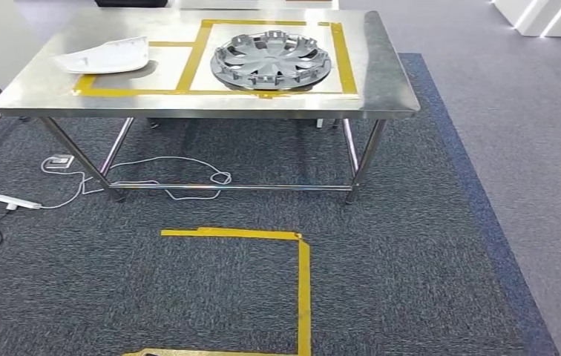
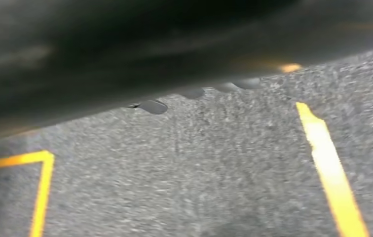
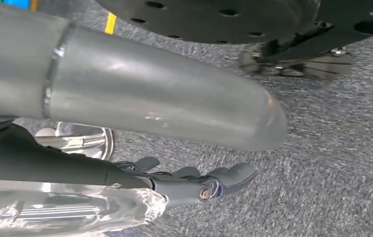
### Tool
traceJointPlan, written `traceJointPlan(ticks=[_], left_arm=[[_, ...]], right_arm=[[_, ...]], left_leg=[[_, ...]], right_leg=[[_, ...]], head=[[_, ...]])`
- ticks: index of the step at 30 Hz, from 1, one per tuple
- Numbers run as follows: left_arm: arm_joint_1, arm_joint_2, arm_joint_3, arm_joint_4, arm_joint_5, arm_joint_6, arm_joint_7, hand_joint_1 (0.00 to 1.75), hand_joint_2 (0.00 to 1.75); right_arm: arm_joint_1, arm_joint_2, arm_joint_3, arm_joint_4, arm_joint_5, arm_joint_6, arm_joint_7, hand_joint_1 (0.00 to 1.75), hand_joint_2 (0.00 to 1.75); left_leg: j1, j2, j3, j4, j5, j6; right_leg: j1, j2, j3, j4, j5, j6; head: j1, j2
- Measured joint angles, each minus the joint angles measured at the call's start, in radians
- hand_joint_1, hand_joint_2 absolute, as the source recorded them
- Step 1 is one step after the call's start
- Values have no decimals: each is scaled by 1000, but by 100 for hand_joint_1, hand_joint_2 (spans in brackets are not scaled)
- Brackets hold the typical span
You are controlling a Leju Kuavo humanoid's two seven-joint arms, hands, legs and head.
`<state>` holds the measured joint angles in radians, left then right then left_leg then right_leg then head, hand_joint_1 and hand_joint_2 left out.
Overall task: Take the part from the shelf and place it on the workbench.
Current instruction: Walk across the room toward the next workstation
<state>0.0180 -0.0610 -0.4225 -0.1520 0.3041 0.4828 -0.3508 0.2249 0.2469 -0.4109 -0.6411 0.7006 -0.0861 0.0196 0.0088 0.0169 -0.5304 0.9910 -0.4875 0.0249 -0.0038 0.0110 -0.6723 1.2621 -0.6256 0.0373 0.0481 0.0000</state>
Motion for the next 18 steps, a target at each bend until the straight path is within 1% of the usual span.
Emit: traceJointPlan(ticks=[1, 2, 3, 4, 5, 6, 7, 8, 9, 10, 11, 12, 13, 14, 15, 16, 17, 18], left_arm=[[0, -2, 0, 8, -2, 1, 4, 0, 0], [-1, -4, -1, 15, -2, 1, 6, 0, 0], [-3, -7, -1, 22, -3, 1, 8, 0, 0], [-5, -10, -2, 28, -4, 1, 8, 0, 0], [-7, -13, -2, 33, -4, 1, 8, 0, 0], [-9, -15, -3, 39, -4, 1, 8, 0, 0], [-12, -16, -3, 44, -5, 1, 8, 0, 0], [-14, -17, -4, 48, -6, 2, 8, 0, 0], [-16, -18, -5, 51, -6, 2, 8, 0, 0], [-17, -18, -6, 53, -7, 2, 8, 0, 0], [-18, -19, -7, 56, -7, 2, 8, 0, 0], [-18, -19, -8, 58, -8, 2, 7, 0, 0], [-18, -19, -9, 61, -8, 2, 7, 0, 0], [-18, -19, -9, 64, -9, 2, 6, 0, 0], [-18, -19, -11, 67, -9, 3, 6, 0, 0], [-18, -19, -13, 70, -10, 3, 5, 0, 0], [-18, -19, -15, 72, -10, 3, 4, 0, 0], [-18, -19, -17, 74, -10, 4, 3, 0, 0]], right_arm=[[4, 2, -4, -7, 7, 4, 2, 0, 0], [8, 4, -8, -14, 13, 8, 4, 0, 0], [12, 6, -11, -22, 18, 11, 6, 0, 0], [15, 8, -14, -29, 22, 14, 8, 0, 0], [16, 10, -16, -35, 25, 17, 9, 0, 0], [16, 12, -18, -42, 28, 19, 10, 0, 0], [15, 15, -21, -47, 30, 20, 11, 0, 0], [16, 17, -23, -51, 32, 21, 11, 0, 0], [18, 19, -25, -54, 33, 22, 12, 0, 0], [21, 20, -27, -56, 34, 22, 12, 0, 0], [23, 22, -29, -58, 35, 23, 12, 0, 0], [23, 23, -31, -60, 35, 23, 13, 0, 0], [23, 24, -32, -61, 36, 24, 13, 0, 0], [22, 25, -34, -63, 36, 24, 13, 0, 0], [21, 25, -35, -63, 36, 25, 13, 0, 0], [22, 26, -37, -63, 37, 25, 13, 0, 0], [22, 26, -38, -63, 37, 26, 13, 0, 0], [22, 26, -39, -63, 38, 27, 13, 0, 0]], left_leg=[[0, 8, -1, 0, 0, 0], [0, 15, -1, 0, 0, 0], [0, 21, 0, 0, 0, -1], [0, 26, 2, 0, 0, -3], [-2, 30, 4, 1, -1, -8], [-3, 34, 5, 2, -2, -13], [-4, 38, 6, 3, -2, -20], [-5, 42, 7, 3, -2, -26], [-4, 46, 8, 2, -2, -32], [-2, 43, 9, 5, -6, -37], [-1, 34, 4, 18, -21, -43], [0, 22, -9, 51, -47, -47], [1, 8, -31, 104, -82, -49], [1, 0, -59, 170, -119, -49], [1, -4, -85, 233, -145, -49], [1, -6, -102, 273, -154, -48], [1, -7, -104, 278, -142, -46], [1, -10, -89, 244, -110, -43]], right_leg=[[-2, -2, -8, 22, -1, 3], [-4, -4, 3, 6, 16, 4], [-6, -9, 33, -46, 47, 5], [-7, -20, 73, -118, 78, 6], [-6, -33, 110, -187, 99, 4], [-3, -43, 136, -237, 110, -1], [0, -48, 146, -262, 111, -8], [3, -46, 146, -267, 109, -16], [4, -40, 145, -268, 112, -24], [3, -36, 147, -270, 115, -31], [2, -32, 148, -272, 119, -38], [0, -27, 150, -274, 124, -45], [0, -22, 150, -274, 127, -50], [2, -15, 148, -274, 129, -53], [4, -8, 146, -274, 130, -55], [6, 0, 145, -273, 130, -56], [7, 8, 145, -273, 131, -56], [8, 17, 147, -272, 131, -56]], head=[[0, 0], [0, 0], [0, 0], [0, 0], [1, 0], [0, 0], [0, 0], [0, 0], [-1, 0], [0, 0], [-2, 0], [-4, 0], [-6, 0], [-8, 0], [-8, 0], [-8, 0], [-8, 0], [-7, 0]])
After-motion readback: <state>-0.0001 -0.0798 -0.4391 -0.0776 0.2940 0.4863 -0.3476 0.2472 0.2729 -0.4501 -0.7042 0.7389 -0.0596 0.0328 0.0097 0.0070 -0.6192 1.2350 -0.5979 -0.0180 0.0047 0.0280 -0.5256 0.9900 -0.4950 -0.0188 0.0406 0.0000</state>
